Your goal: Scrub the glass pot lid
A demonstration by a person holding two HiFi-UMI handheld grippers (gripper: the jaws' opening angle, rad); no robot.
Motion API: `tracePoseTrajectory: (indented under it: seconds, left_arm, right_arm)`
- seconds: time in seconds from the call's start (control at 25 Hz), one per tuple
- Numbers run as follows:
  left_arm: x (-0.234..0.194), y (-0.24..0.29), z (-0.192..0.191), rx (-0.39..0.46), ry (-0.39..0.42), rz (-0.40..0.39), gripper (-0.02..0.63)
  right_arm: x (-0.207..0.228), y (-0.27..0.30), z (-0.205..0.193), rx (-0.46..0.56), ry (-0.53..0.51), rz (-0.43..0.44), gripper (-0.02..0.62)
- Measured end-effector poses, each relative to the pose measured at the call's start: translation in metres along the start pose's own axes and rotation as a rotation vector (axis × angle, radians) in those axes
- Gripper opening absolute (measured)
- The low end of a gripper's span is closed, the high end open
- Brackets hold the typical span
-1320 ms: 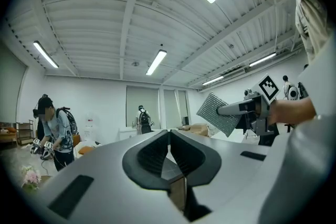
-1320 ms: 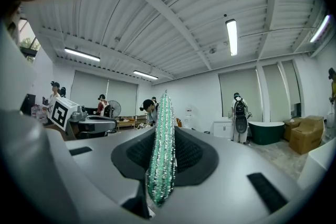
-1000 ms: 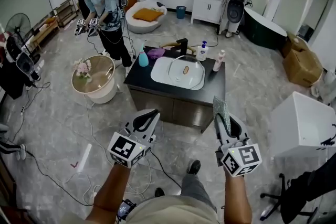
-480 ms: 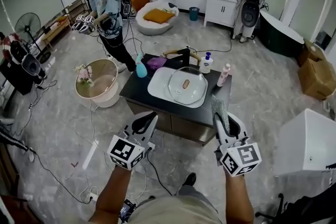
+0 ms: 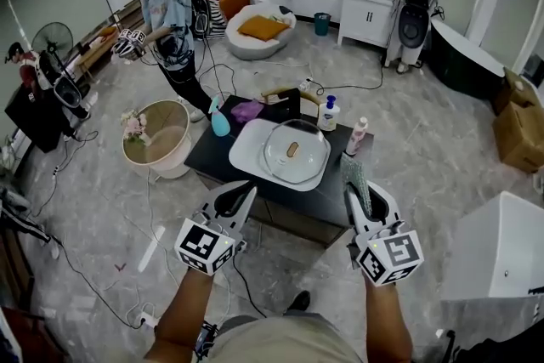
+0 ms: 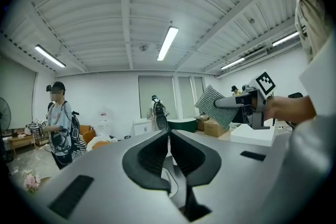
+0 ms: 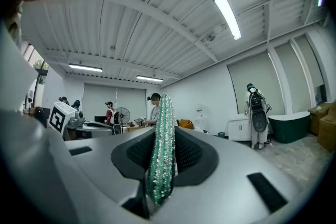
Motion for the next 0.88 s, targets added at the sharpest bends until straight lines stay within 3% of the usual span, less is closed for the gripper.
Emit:
tracePoseTrajectory:
  seconds: [0.52, 0.88]
  left_arm:
    - [0.01, 0.059, 0.002, -0.039, 0.026, -0.024, 0.029]
    - [-0.015, 0.138, -0.035, -0.09, -0.019, -0.13, 0.029]
  right_arm:
    - [0.057, -0.003, -0.001, 0.006, 0.028, -0.026, 0.083]
    - [0.09, 0.017, -0.011, -0.042, 0.011, -0.122, 0.083]
Point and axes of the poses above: the fingertips, and each gripper's own axes: y forward along the fingers, x to its right, z out of its top, the point moved 7 cm from there along -y, backward along the fingers, and after that the axes turned 2 degrees about -z, right-handed, at the moved point
